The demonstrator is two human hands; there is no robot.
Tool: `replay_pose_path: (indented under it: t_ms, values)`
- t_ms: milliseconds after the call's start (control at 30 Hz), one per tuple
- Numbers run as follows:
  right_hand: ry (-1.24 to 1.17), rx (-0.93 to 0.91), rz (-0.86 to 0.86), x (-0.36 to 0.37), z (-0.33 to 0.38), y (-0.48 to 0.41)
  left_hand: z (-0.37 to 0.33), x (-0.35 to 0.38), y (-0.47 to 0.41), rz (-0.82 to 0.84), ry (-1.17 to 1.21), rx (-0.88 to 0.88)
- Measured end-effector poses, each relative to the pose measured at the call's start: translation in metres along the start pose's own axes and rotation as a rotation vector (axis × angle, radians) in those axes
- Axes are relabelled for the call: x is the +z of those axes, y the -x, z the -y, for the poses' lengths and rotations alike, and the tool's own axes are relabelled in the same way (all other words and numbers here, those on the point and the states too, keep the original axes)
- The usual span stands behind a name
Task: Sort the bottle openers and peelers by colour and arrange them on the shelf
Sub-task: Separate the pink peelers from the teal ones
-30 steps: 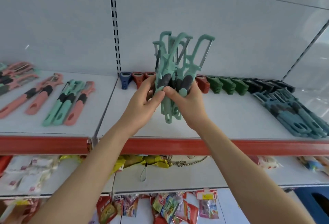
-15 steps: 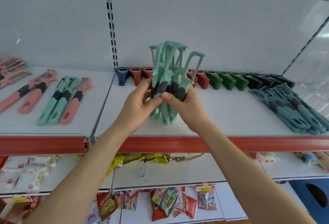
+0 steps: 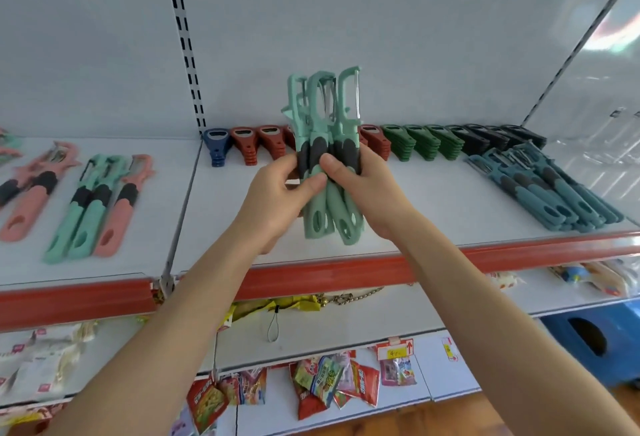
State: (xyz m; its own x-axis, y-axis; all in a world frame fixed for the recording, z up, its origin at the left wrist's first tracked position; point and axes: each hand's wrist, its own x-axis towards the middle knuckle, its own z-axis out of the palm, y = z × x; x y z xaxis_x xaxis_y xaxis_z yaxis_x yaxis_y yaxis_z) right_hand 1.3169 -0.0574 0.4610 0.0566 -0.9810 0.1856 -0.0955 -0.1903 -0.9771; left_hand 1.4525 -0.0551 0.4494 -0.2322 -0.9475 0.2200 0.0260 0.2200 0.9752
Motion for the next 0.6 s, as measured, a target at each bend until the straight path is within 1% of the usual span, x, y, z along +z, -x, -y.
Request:
replay_pose_path:
  t_ms: [200, 333, 500, 600]
  values:
    - [0.041, 0.204, -0.113, -0.036, 0.003, 0.008, 0.003, 0.035, -0.015, 0.119, 0.091, -0.147]
    - [0.09, 0.316, -0.164, -0.063, 0.002, 0.016, 0.009, 0.064, -0.022, 0.204, 0.094, -0.222]
    - [0.108, 0.407, -0.201, -0.092, -0.005, 0.018, 0.012, 0.097, -0.03, 0.199, 0.047, -0.265]
    - [0.129, 0.435, -0.196, -0.11, -0.01, 0.015, 0.016, 0.116, -0.038, 0.167, -0.049, -0.28]
